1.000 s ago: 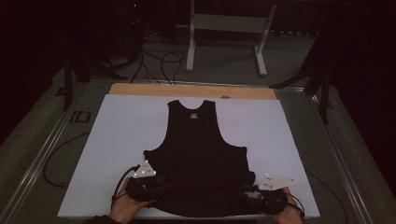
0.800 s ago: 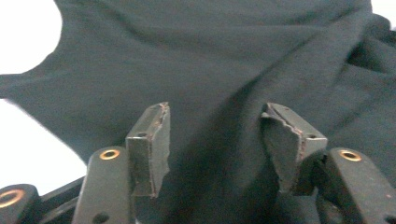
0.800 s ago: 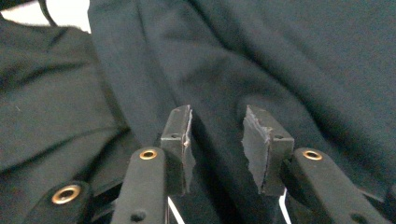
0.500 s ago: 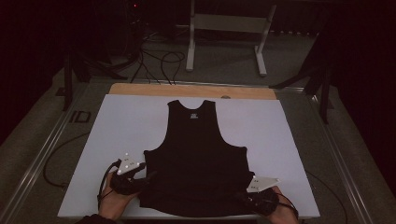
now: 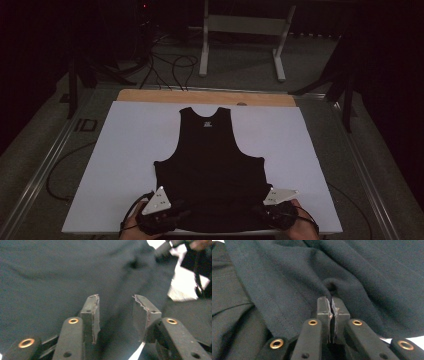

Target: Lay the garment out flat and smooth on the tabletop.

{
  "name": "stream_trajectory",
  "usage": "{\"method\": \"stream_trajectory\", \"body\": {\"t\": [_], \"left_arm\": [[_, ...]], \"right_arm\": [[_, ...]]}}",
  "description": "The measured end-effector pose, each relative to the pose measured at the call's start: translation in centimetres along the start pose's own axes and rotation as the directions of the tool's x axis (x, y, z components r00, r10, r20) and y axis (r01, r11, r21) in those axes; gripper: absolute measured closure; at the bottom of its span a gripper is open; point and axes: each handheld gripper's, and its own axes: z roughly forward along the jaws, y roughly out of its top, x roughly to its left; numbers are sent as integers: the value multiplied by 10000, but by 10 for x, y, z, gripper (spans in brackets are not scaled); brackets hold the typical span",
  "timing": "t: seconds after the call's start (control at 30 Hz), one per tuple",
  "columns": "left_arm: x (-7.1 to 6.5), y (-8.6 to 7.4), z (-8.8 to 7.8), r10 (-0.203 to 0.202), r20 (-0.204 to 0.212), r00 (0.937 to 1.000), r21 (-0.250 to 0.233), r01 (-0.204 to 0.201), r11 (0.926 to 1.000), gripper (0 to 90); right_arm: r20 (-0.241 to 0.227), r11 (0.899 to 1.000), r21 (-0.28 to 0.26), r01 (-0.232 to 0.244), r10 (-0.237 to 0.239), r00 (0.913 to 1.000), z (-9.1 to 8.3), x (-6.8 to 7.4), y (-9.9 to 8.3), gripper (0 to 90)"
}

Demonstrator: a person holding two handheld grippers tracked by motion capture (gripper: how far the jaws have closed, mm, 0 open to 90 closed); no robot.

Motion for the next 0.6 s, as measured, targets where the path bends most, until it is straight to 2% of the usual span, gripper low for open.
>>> {"method": "stream_trajectory", "body": {"t": [0.07, 0.1, 0.13, 0.17, 0.2, 0.23, 0.27, 0.33, 0.4, 0.43, 0.47, 0.6], "left_arm": [[-1, -1, 3, 11, 67, 10000, 146, -12, 9999, 590], [-1, -4, 7, 36, 45, 10000, 511, -39, 9987, 572], [-1, -4, 7, 36, 45, 10000, 511, -39, 9987, 537], [0, -7, 11, 20, -284, 9996, 718, 0, 9974, 496], [0, -7, 11, 20, -284, 9996, 718, 0, 9974, 477], [2, -8, 13, 163, -692, 9975, 857, -103, 9963, 477], [2, -9, 13, 247, -942, 9952, 912, -161, 9957, 430], [0, -9, 15, 535, -1499, 9872, 1012, -385, 9941, 366], [-2, -10, 18, 909, -1972, 9761, 1240, -672, 9900, 312], [-3, -11, 20, 1117, -2117, 9709, 1415, -827, 9865, 292], [-4, -11, 21, 1204, -2187, 9683, 1423, -904, 9857, 272], [-1, -13, 22, 974, -2036, 9742, 1283, -720, 9891, 255]], "right_arm": [[1, 10000, -13, 10, -10, 10000, 0, 0, 0, 859], [-1, 10000, -16, 3, -3, 10000, 0, 0, 0, 859], [-1, 10000, -16, 3, -3, 10000, 0, 0, 0, 859], [3, 10000, -16, -28, 28, 10000, 0, 0, 0, 859], [3, 10000, -16, -28, 28, 10000, 0, 0, 0, 859], [5, 10000, -23, -12, 12, 10000, 0, 0, 0, 858], [15, 10000, -28, -7, 7, 10000, 0, 0, 0, 858], [29, 10000, -34, -13, 13, 10000, 0, 0, 0, 855], [41, 10000, -45, -21, 22, 10000, 0, 0, -1, 852], [26, 10000, -55, -58, 58, 10000, 0, 0, -1, 847], [16, 10000, -55, -61, 61, 10000, 0, 0, -1, 842], [-39, 9999, -21, -142, 142, 9999, 0, -1, -2, 818]]}}
